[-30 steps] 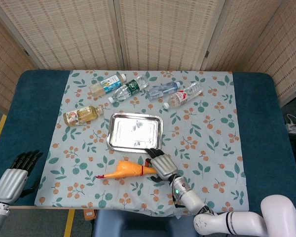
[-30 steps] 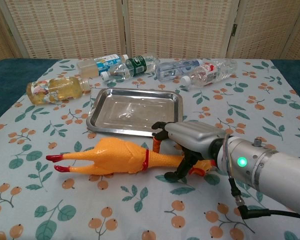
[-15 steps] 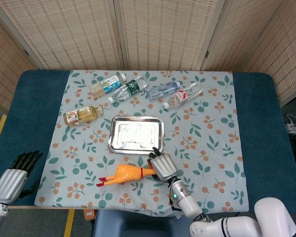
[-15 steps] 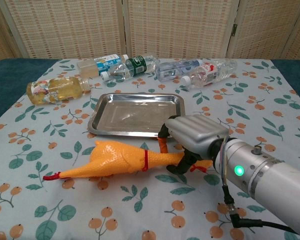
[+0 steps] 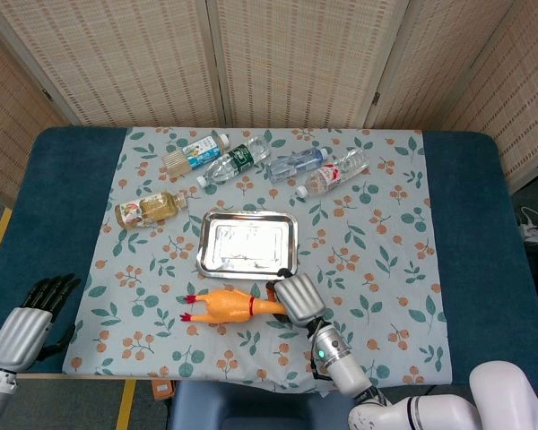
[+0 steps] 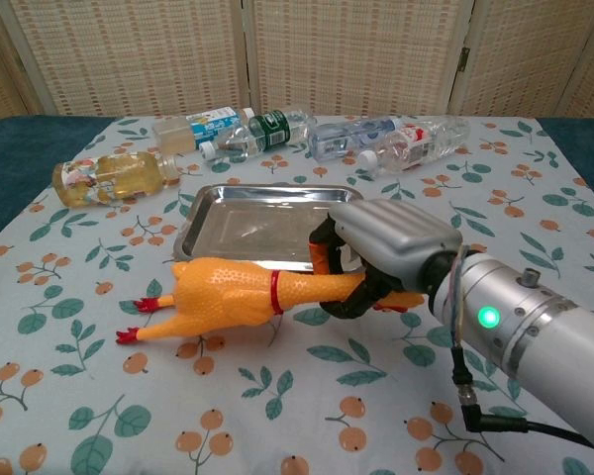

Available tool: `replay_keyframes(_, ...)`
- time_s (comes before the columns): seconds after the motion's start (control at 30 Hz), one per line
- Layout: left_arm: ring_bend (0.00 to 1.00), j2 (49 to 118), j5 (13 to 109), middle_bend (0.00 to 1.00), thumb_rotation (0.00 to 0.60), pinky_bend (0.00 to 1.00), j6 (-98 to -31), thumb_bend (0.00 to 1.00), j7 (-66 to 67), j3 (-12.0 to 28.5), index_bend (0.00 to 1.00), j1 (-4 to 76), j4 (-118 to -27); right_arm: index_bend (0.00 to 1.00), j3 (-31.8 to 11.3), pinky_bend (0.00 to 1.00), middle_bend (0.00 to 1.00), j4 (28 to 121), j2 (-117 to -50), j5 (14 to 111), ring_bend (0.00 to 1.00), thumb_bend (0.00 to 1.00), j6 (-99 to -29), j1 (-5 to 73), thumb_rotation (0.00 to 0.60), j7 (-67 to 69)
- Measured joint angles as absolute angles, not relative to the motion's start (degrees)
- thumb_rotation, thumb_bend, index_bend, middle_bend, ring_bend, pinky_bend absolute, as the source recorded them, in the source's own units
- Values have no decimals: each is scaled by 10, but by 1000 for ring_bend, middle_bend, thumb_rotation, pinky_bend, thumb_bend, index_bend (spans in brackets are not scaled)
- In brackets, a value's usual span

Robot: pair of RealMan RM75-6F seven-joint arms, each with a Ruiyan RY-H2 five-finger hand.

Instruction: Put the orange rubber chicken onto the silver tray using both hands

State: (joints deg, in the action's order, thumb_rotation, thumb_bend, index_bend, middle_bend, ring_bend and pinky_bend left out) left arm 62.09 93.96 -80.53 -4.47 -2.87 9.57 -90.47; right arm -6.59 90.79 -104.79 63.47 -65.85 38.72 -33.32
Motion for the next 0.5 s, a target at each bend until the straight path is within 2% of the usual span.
replay_keyframes(0.13,75,635,967,87,600,193,-825,458,-57,-29,0,97,-889,945,-72,1000,623,920,-1025,665,821,378,-651,383,600,-272)
replay_keyframes(0.3,128,657,1015,135,600,250,-836,446,-105,-39,0,109,-868,946,-81,1000,630,932,-996,692,832,377,-638,381,600,-211)
replay_keyframes(0.37,121,664,1028,121,600,259,-830,424,-118,-42,0,121,-867,946,-87,1000,630,936,-985,698,833,377,-633,381,600,-190)
replay_keyframes(0.5,5,670,1030,1,600,211,-782,392,-140,-43,0,154,-880,946,-102,1000,630,941,-973,696,833,377,-618,382,600,-165)
